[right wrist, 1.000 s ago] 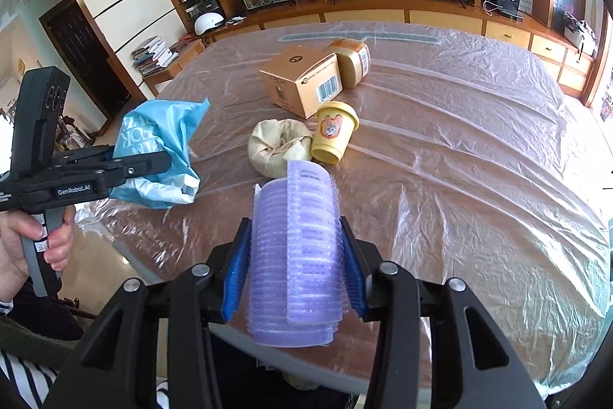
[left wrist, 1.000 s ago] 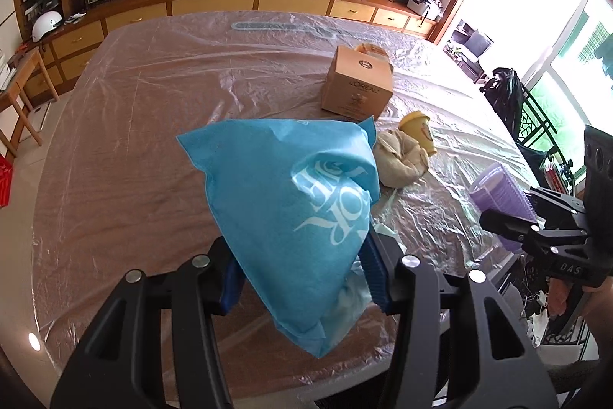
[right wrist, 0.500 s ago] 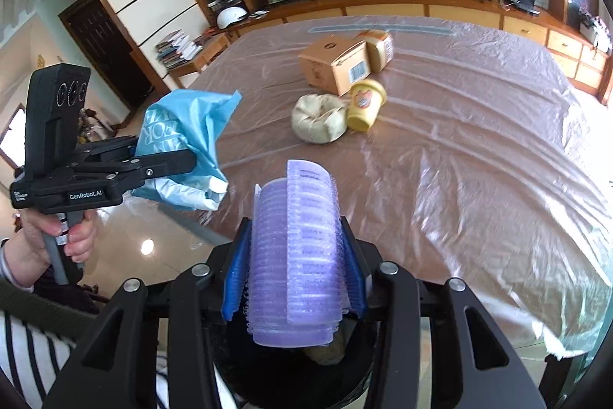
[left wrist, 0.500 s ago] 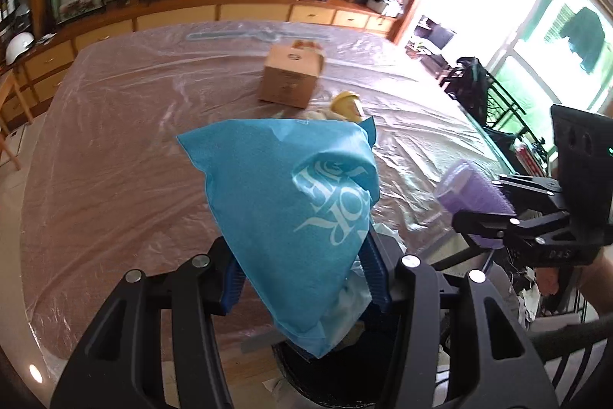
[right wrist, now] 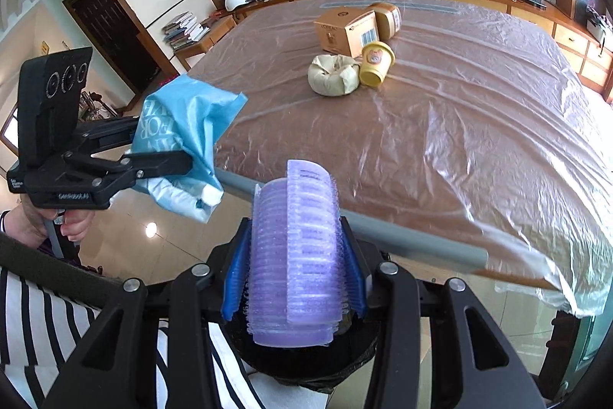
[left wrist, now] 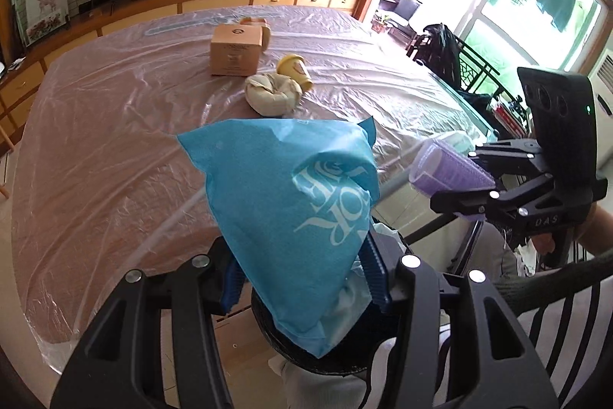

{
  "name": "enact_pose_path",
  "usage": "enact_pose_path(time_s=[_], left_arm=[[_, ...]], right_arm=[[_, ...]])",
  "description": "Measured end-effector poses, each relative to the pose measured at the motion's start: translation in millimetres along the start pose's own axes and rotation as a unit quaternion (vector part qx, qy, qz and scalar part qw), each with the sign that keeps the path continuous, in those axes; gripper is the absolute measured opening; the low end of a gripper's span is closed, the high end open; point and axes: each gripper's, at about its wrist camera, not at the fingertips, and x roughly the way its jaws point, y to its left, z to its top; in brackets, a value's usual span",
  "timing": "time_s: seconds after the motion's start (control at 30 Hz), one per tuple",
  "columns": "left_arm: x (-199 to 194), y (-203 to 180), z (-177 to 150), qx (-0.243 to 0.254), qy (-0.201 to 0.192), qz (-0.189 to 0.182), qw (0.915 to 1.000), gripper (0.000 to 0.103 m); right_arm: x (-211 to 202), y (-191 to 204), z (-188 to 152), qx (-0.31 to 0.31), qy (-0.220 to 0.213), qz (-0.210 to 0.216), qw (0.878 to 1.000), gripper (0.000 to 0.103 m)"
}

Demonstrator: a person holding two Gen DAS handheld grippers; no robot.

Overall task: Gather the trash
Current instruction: 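Carry the blue bag and lavender rollers with both grippers over the black bin, then open the left gripper over the bin while the right gripper releases the rollers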

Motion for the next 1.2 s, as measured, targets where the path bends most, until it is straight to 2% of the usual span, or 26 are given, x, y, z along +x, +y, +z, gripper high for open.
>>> enact_pose_path(time_s=[0.47, 0.87, 1.07, 1.2], left_arm=[[10.8, -39.5, -25.3, 0.058, 0.037, -0.007, 0.9976, 0.052], [26.4, -49.6, -52.7, 0.104, 0.098, -0.020, 0.9896, 0.052], [44.6, -45.6, -63.7, 0.101, 0.121, -0.010, 0.9875, 0.052], [60.3, -43.3, -66.5, 0.097, 0.127, 0.014, 0.9870, 0.052]], right_arm=[[-0.5, 9.0, -23.7, -0.008, 0.013, -0.002, 1.000, 0.043], [11.9, 9.3, -44.7, -0.019, 0.047, -0.007, 0.999, 0.043], [27.8, 5.9, -52.4, -0.017, 0.067, -0.014, 0.998, 0.043], [39.5, 5.7, -57.1, -0.024, 0.074, -0.033, 0.996, 0.043]])
